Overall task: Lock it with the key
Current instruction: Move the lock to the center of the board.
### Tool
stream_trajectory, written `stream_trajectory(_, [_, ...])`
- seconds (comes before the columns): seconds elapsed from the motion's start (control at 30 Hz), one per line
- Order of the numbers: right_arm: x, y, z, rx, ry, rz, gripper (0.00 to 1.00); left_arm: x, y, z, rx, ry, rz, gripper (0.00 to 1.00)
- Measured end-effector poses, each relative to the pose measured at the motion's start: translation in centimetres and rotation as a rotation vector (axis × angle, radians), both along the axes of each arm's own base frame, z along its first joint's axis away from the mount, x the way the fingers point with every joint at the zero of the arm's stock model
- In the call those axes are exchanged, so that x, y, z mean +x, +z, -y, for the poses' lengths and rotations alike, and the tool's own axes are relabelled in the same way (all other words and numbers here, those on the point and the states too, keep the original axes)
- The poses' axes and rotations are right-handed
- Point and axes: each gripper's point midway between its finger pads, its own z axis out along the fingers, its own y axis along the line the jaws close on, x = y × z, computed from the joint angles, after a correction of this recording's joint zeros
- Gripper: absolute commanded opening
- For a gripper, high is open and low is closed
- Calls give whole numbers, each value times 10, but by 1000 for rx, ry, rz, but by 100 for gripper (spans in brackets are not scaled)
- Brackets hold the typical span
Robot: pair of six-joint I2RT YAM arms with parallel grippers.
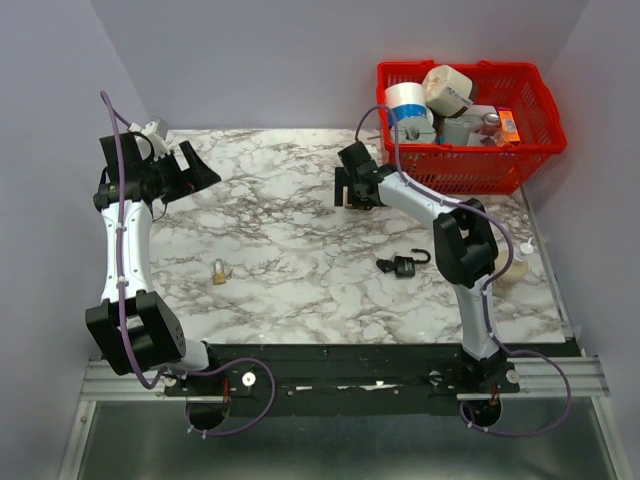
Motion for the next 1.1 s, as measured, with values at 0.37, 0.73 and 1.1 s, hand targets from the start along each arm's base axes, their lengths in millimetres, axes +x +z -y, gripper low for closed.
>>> stream_trajectory(0.37, [15,-18,7,0,-30,-21,100,3,-2,-2,5,-3,-8,99])
stream_trajectory(0.73, [24,-27,2,8,-24,-26,91,3,-4,-3,3,-1,-16,99])
stream_trajectory(1.1, [27,-28,0,4,-9,-27,66,6,-2,-13,12,30,-22,99])
